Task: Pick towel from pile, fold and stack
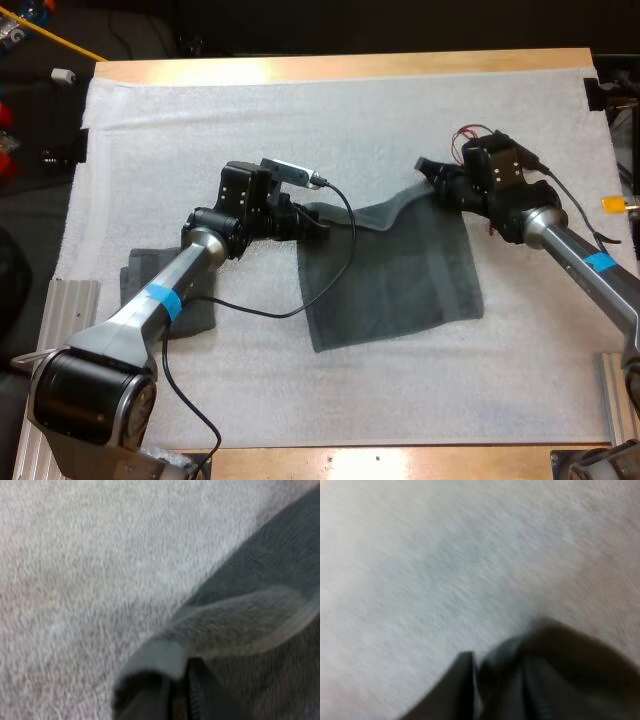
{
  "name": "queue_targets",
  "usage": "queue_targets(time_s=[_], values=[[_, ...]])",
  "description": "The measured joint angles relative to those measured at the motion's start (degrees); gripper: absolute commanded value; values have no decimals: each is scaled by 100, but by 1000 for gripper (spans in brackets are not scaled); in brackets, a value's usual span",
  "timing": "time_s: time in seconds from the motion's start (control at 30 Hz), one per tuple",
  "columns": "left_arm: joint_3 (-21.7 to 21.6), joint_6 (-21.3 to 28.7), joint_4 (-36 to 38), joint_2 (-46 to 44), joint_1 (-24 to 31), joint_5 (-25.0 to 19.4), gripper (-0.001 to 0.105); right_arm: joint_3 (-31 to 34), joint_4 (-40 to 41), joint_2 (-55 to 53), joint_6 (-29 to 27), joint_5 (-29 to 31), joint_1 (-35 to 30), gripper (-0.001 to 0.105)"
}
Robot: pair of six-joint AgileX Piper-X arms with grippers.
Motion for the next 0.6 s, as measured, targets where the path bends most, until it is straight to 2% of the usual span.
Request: queue_targets(time_s=[0.03, 0.07, 0.17, 0.3, 0.43, 0.6], values=[[0, -59, -103, -1, 17, 24, 28, 0, -185, 22, 120, -15, 0, 52], [-10, -138, -208, -1, 38, 96, 38, 0, -392, 34, 176, -26, 0, 55], [-104, -331, -465, -1, 168, 552, 54, 0, -1028, 35, 41, -222, 0, 55], [-315, -390, -560, -22, 361, 1312, 55, -21, -1436, -59, -473, -512, 0, 55], [-340, -394, -376, -337, 471, 1428, 55, -18, -1382, -393, -1036, -534, -4, 55], [-340, -394, 168, -1026, 525, 1461, 55, -30, -587, -1069, -1445, -509, -15, 55]])
